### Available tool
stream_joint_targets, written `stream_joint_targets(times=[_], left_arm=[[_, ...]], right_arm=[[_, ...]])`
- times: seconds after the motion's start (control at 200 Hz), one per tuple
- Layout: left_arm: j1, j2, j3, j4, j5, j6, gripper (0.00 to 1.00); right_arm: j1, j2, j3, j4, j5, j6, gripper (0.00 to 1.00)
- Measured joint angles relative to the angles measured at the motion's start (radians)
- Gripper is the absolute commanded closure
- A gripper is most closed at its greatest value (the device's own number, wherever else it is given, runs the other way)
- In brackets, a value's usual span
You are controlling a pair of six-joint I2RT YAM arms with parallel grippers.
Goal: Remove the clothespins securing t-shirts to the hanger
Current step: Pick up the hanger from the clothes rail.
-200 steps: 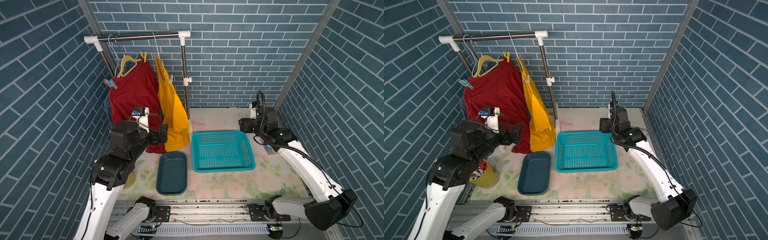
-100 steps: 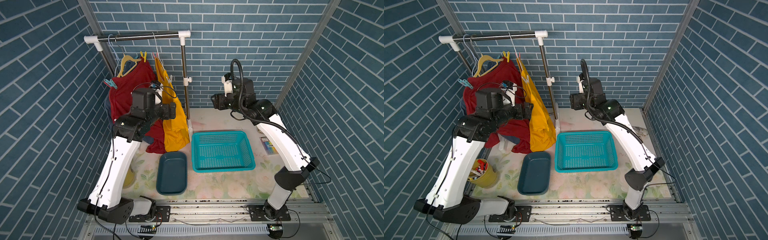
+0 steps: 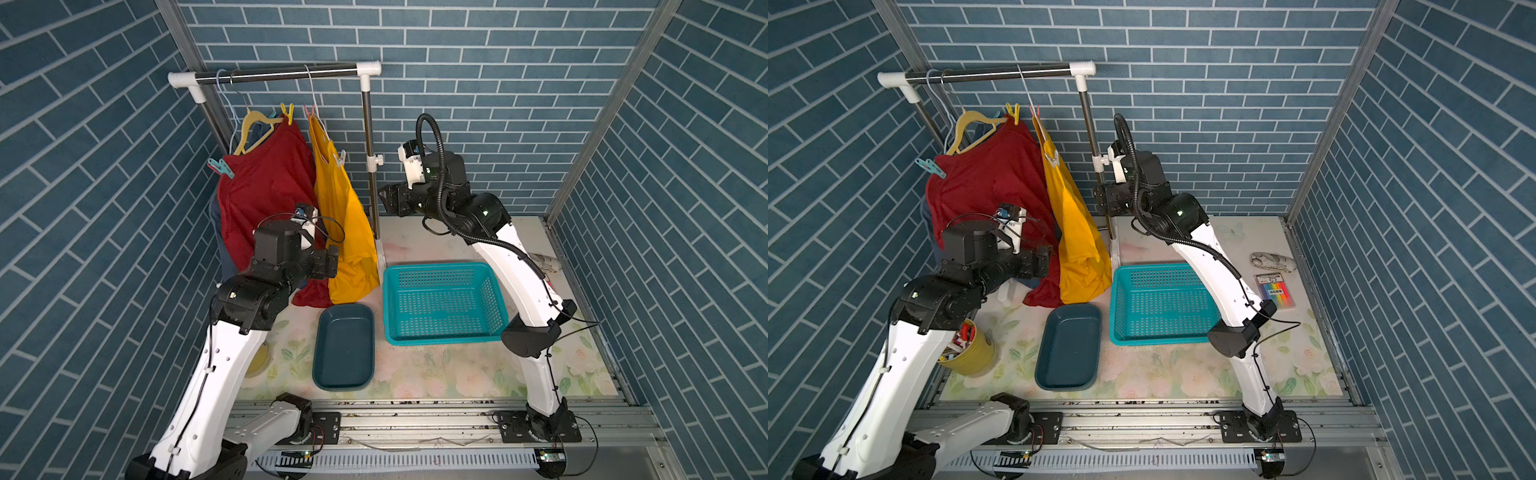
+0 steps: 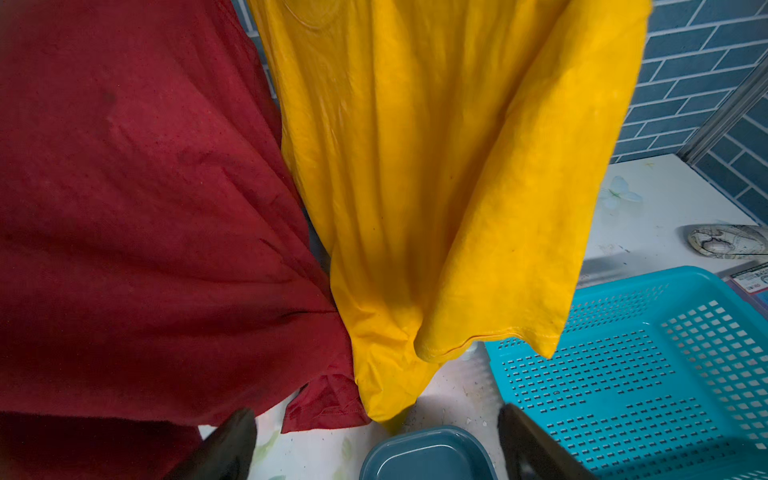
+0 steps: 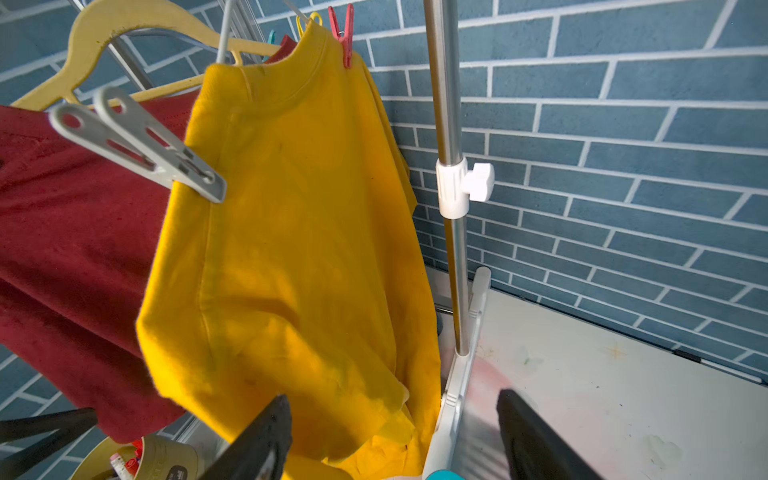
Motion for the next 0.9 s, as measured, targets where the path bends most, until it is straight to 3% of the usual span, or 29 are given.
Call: stream_joint_targets(times=[0.125, 0.23, 0.435, 0.655, 0.795, 0.9], left_arm=[[0.000, 0.008, -0.027, 0.008, -0.010, -0.011, 0.20], [0.000, 0.058, 0.032, 0.020, -0.011, -0.039, 0.30], [-0.007, 0.193, 0.262, 0.101, 0.031, -0.121, 0.28], [-0.090, 0.344, 0.465, 0.169, 0.033, -0.163, 0.27], [-0.112, 0.440, 0.552, 0.163, -0.015, -0.180, 0.33], [-0.114, 0.521, 0.632, 0.121, -0.089, -0.182, 0.43]], right_arm=[[0.011, 0.000, 0.000, 0.006, -0.012, 0.000, 0.23], [0.026, -0.001, -0.017, 0.008, 0.005, -0.001, 0.24], [0.036, -0.045, -0.189, 0.007, 0.109, -0.018, 0.23], [0.032, -0.171, -0.417, 0.006, 0.232, -0.070, 0.20], [0.019, -0.249, -0.501, 0.005, 0.267, -0.090, 0.20], [0.009, -0.286, -0.531, 0.006, 0.280, -0.093, 0.20]])
